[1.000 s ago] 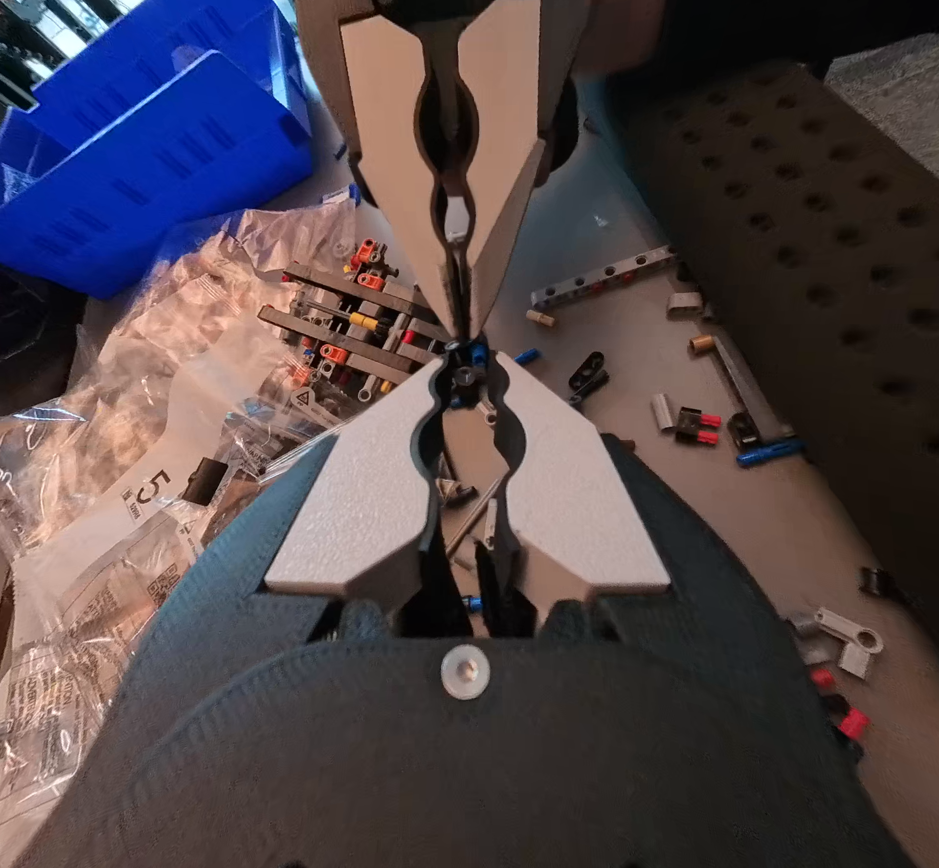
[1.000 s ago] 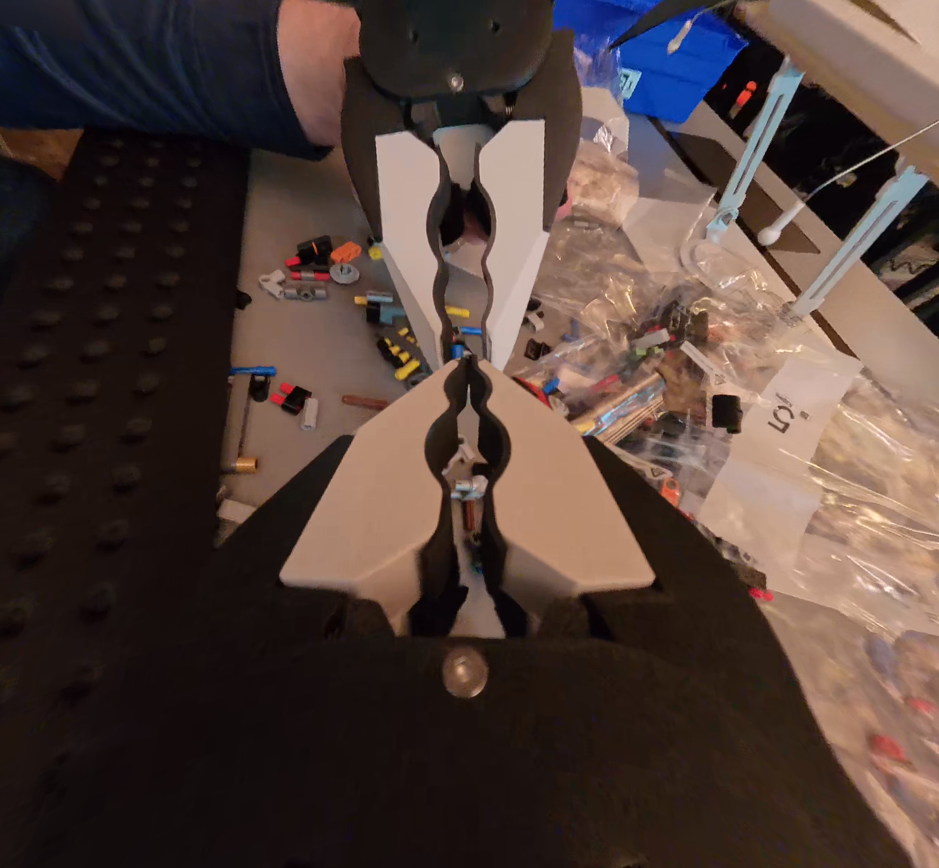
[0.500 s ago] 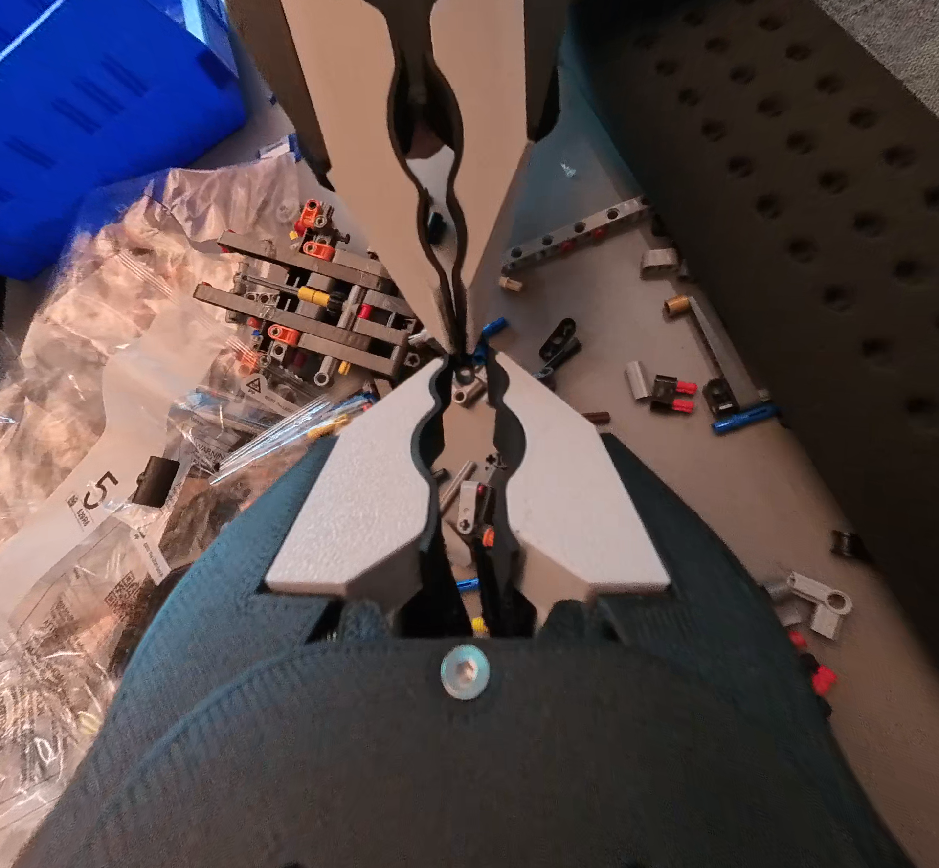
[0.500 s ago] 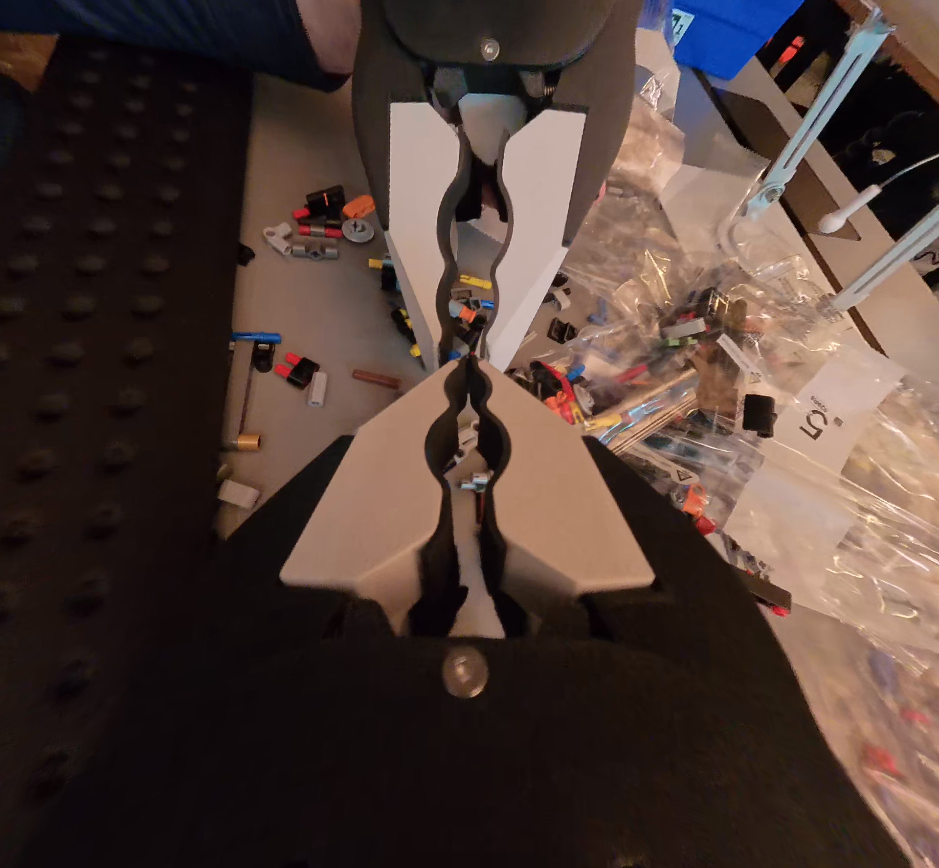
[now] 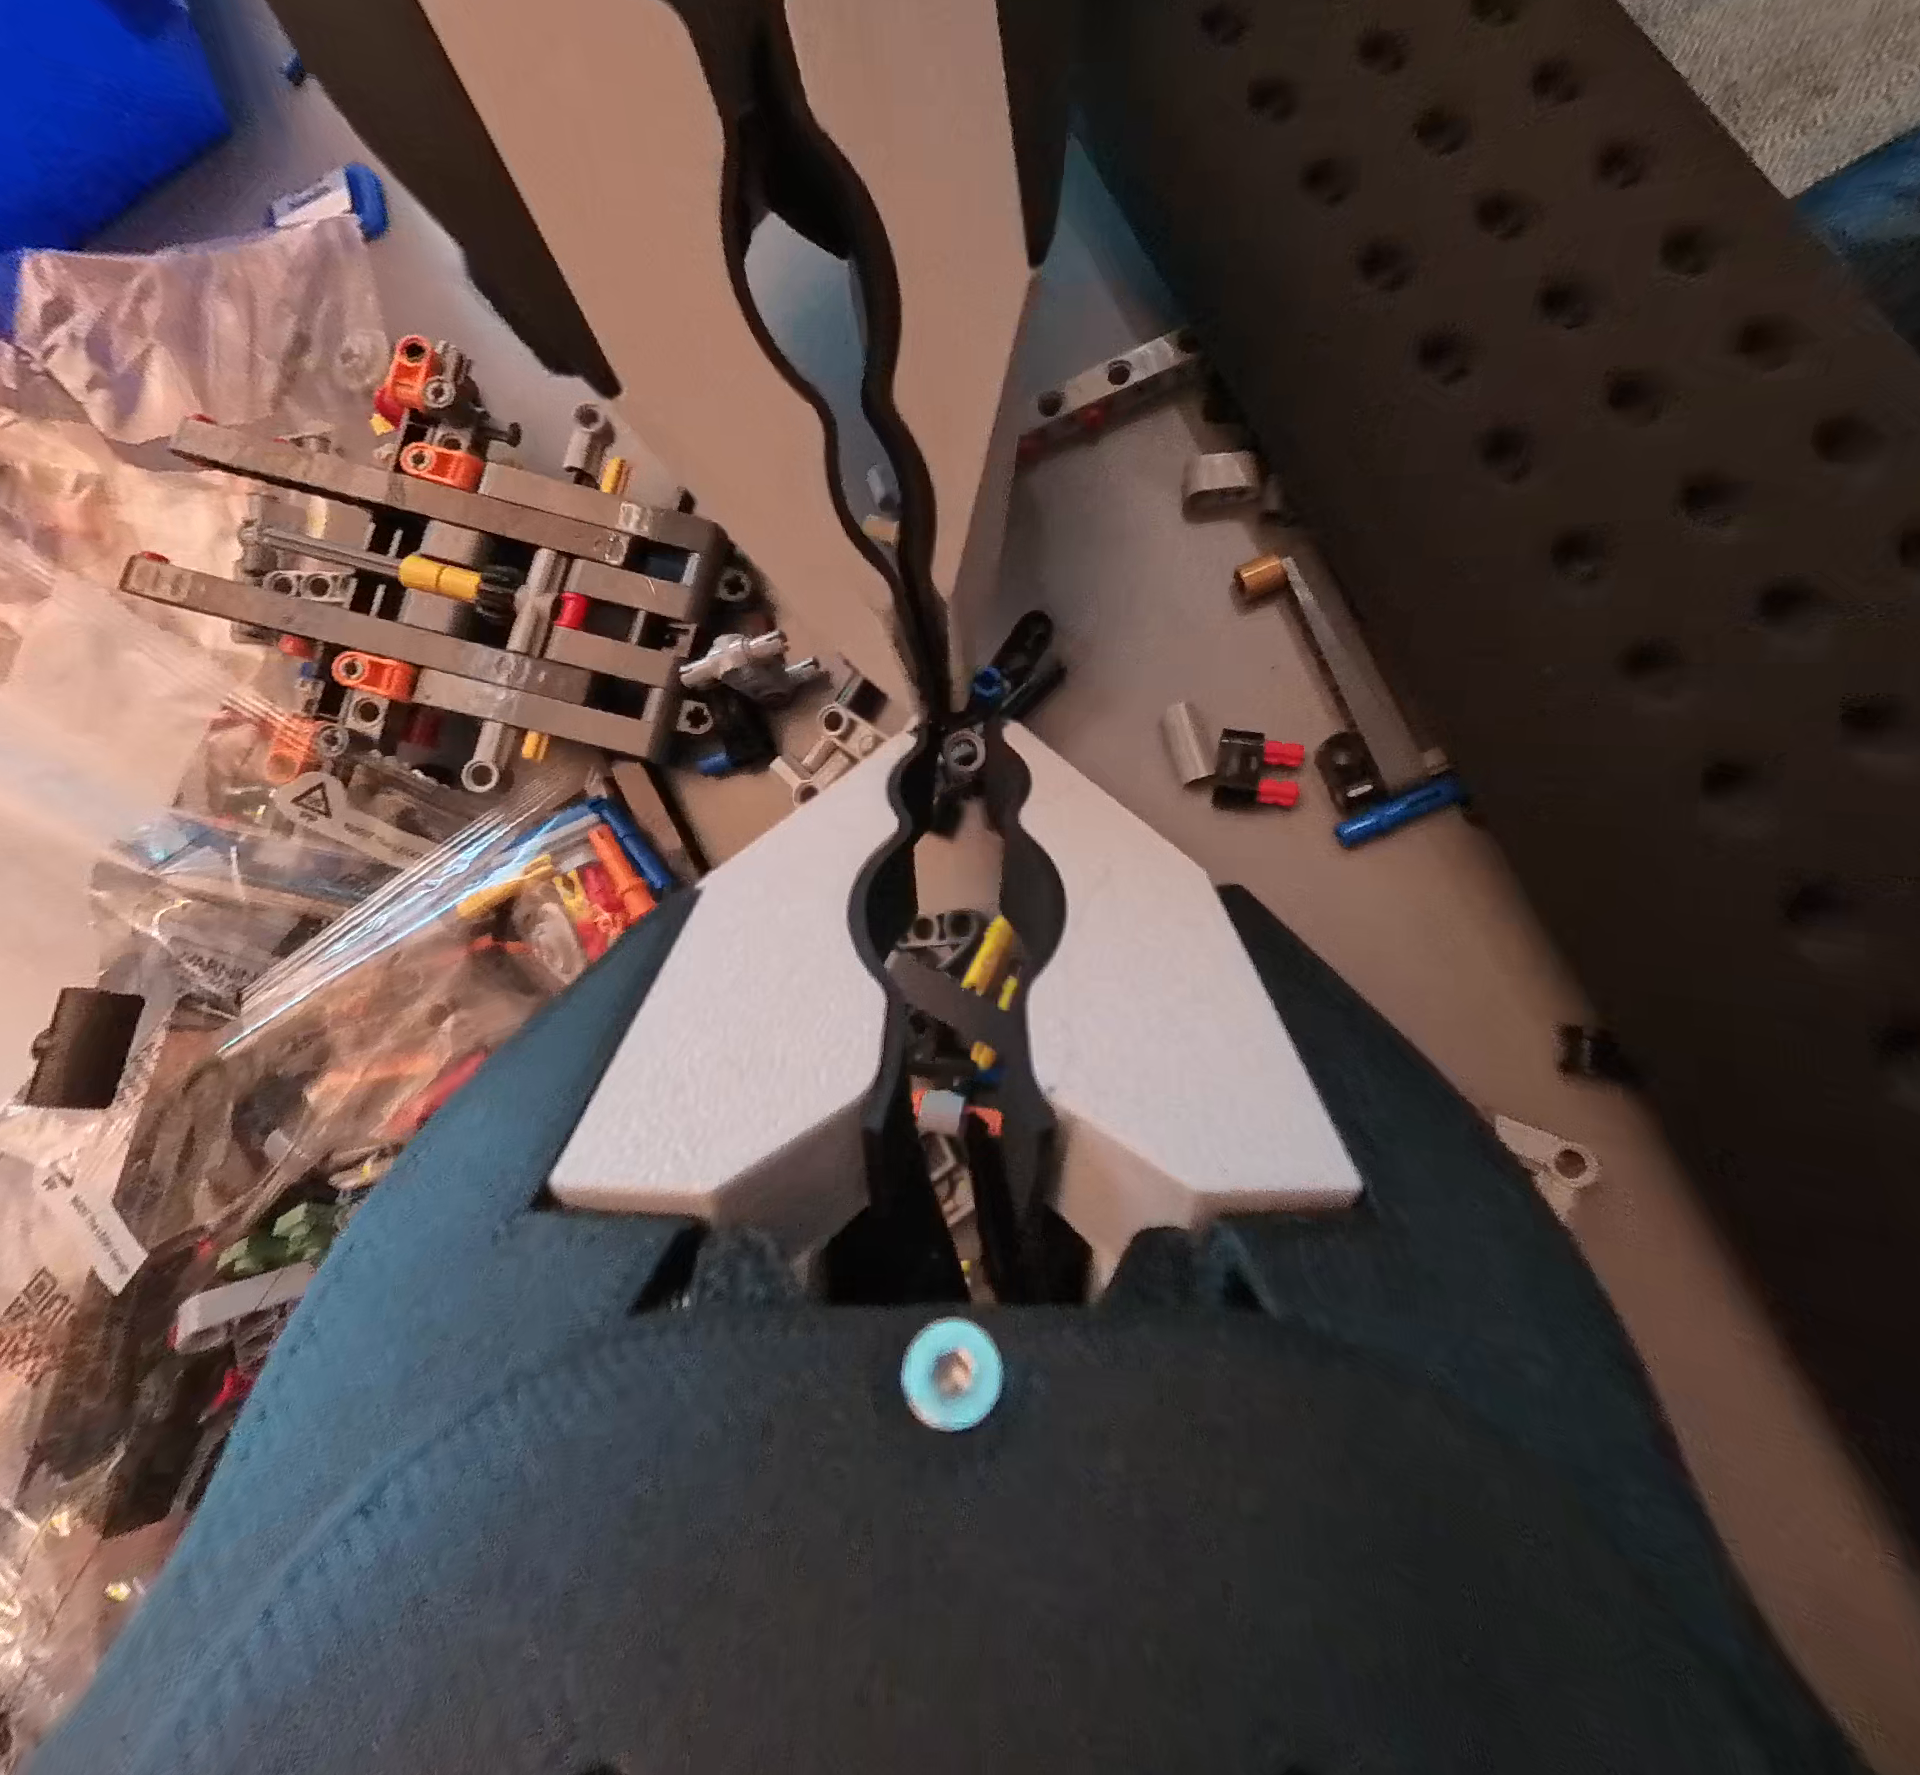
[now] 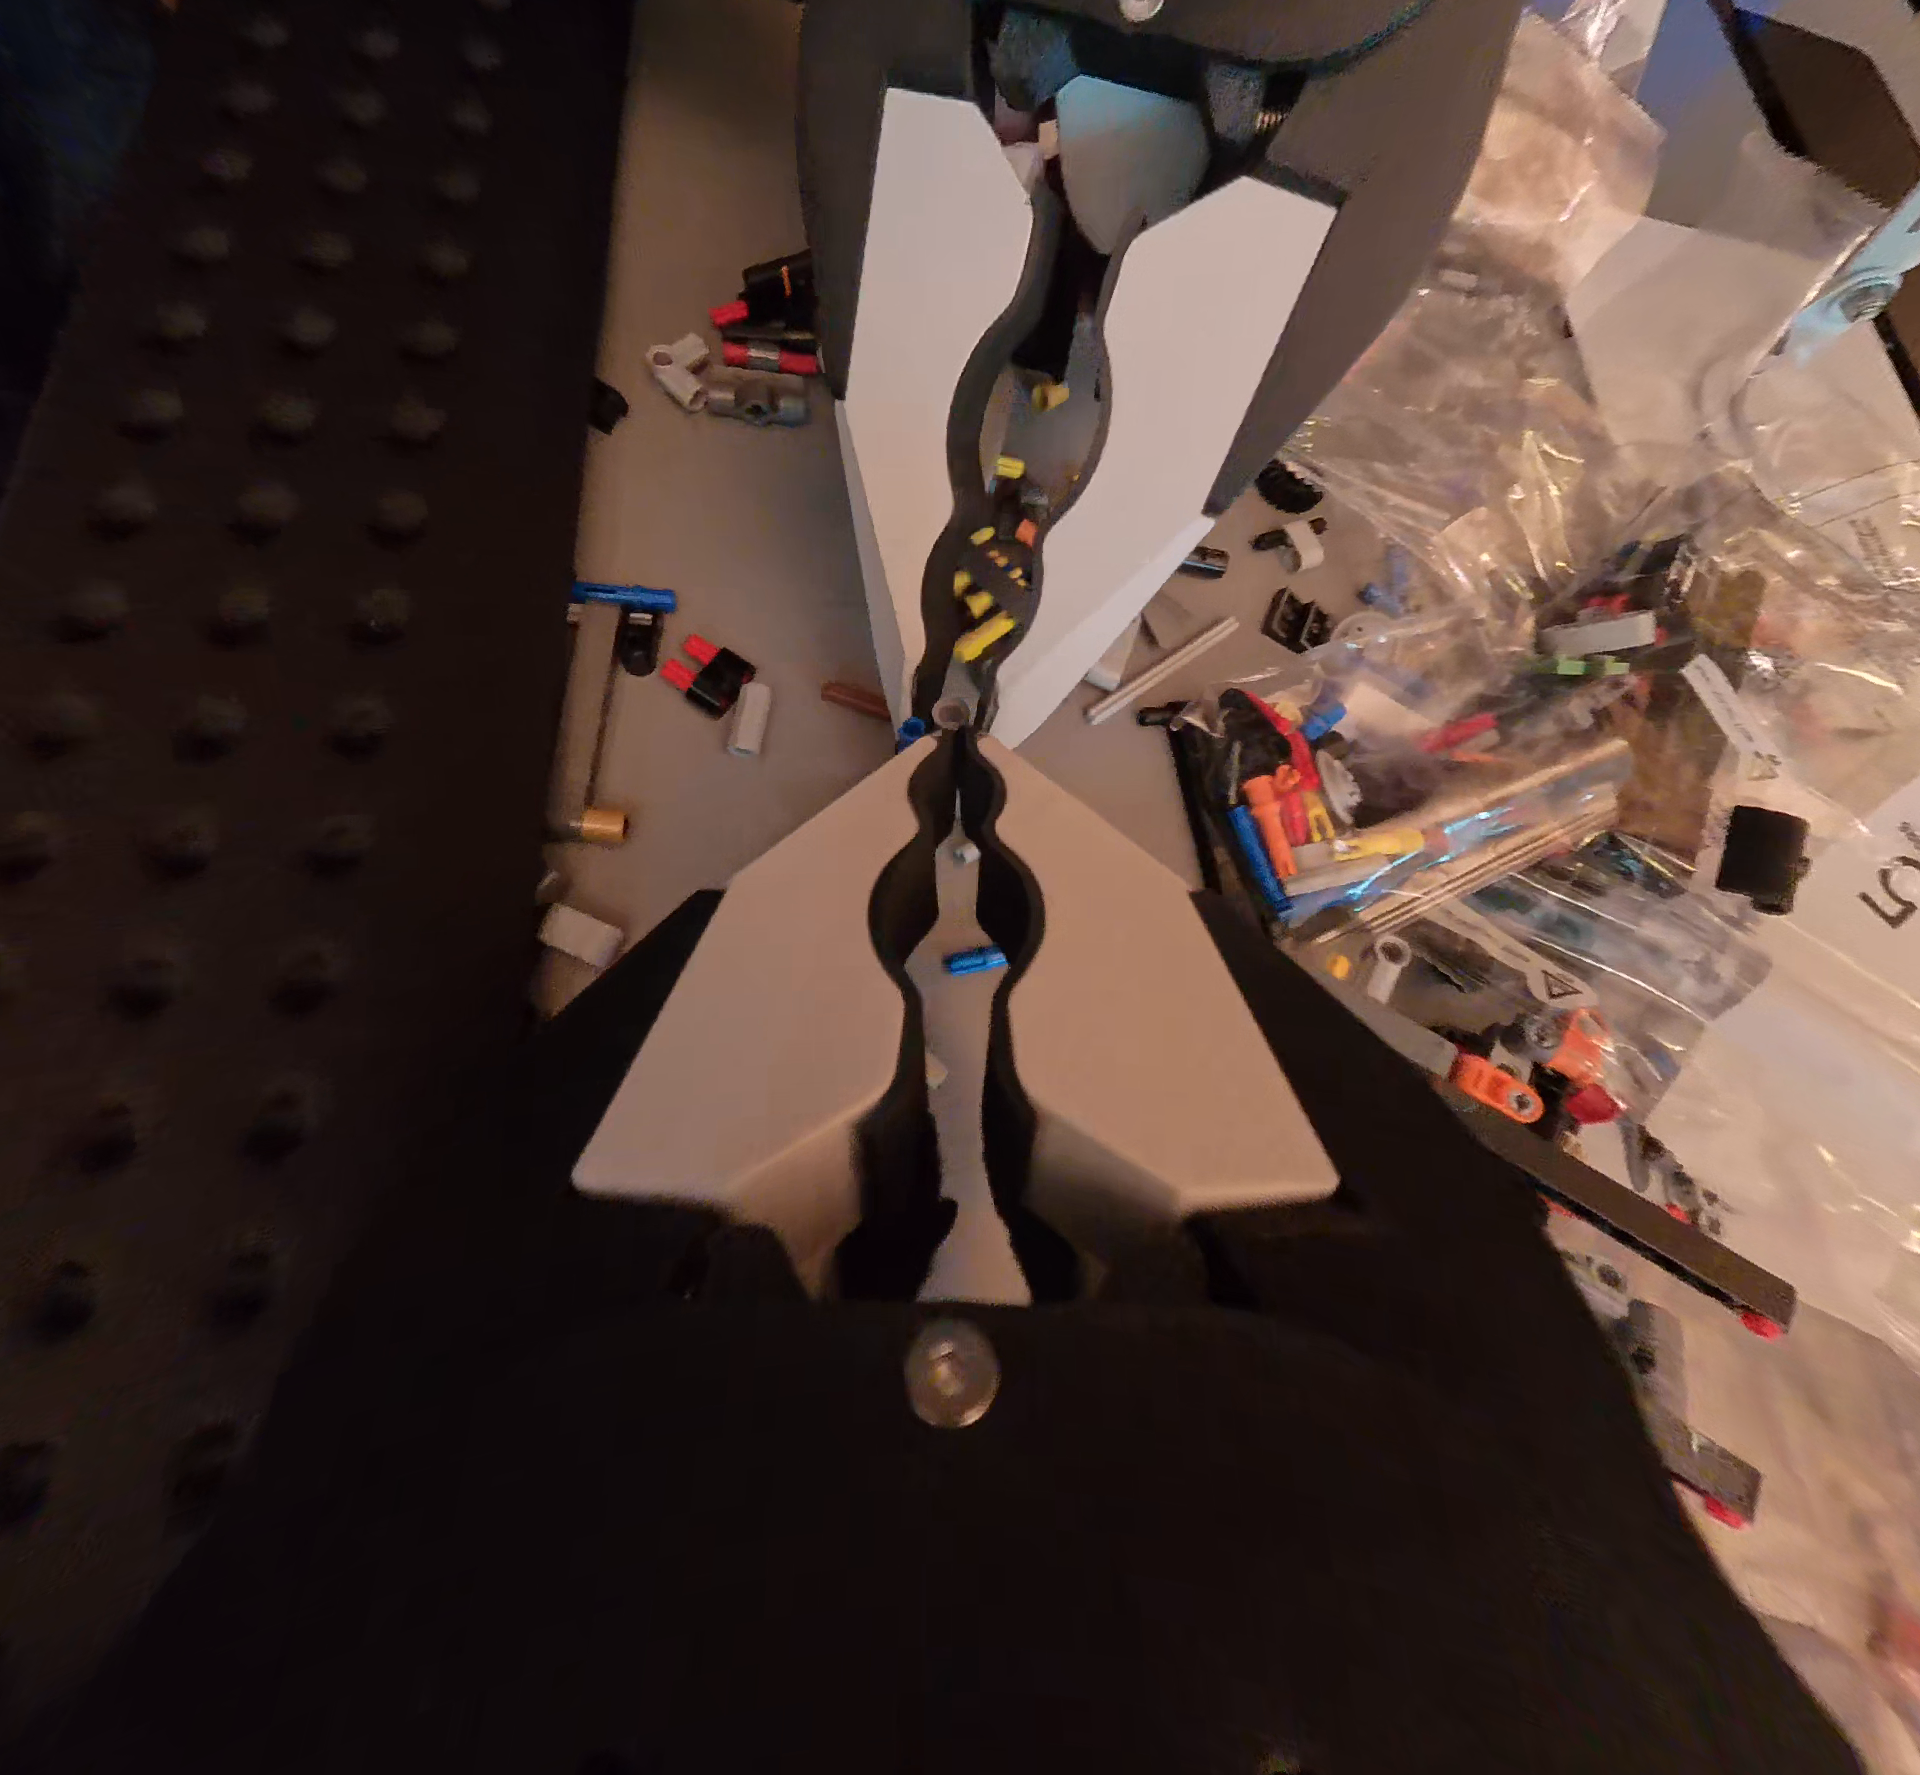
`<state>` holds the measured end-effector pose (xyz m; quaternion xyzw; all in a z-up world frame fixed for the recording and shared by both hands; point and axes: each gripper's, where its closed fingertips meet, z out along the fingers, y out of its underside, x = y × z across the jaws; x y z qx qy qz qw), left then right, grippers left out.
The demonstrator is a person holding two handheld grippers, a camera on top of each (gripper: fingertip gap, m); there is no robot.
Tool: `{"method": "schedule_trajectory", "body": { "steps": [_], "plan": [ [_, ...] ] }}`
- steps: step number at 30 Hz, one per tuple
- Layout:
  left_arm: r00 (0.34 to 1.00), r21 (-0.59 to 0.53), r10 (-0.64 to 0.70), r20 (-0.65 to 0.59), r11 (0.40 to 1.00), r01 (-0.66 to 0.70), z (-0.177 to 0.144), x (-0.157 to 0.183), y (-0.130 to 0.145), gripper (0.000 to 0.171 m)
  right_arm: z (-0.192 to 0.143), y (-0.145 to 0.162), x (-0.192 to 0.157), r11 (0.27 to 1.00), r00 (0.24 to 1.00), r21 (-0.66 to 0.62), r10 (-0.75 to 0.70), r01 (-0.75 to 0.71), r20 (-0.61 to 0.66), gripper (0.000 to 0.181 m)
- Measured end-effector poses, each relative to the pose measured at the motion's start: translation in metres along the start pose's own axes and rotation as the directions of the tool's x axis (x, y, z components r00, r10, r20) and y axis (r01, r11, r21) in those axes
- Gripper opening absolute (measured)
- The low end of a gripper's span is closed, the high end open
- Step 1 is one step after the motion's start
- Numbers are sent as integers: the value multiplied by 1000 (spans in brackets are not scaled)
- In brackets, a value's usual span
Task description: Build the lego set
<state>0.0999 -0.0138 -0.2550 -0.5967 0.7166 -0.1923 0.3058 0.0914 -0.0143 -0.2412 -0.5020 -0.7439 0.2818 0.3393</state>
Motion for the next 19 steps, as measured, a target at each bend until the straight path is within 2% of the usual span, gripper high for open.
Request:
{"method": "schedule_trajectory", "body": {
  "steps": [9, 19],
  "plan": [
    [999, -75, 18, -39, 997, -20, 11, 9, 8, 7, 8, 12, -11, 998, 998, -69, 8, -4, 58, 0],
    [998, -55, -8, -58, 998, 5, 12, 10, 7, 7, 8, 12, -11, 997, 998, -69, 19, -14, 63, 0]
  ]
}}
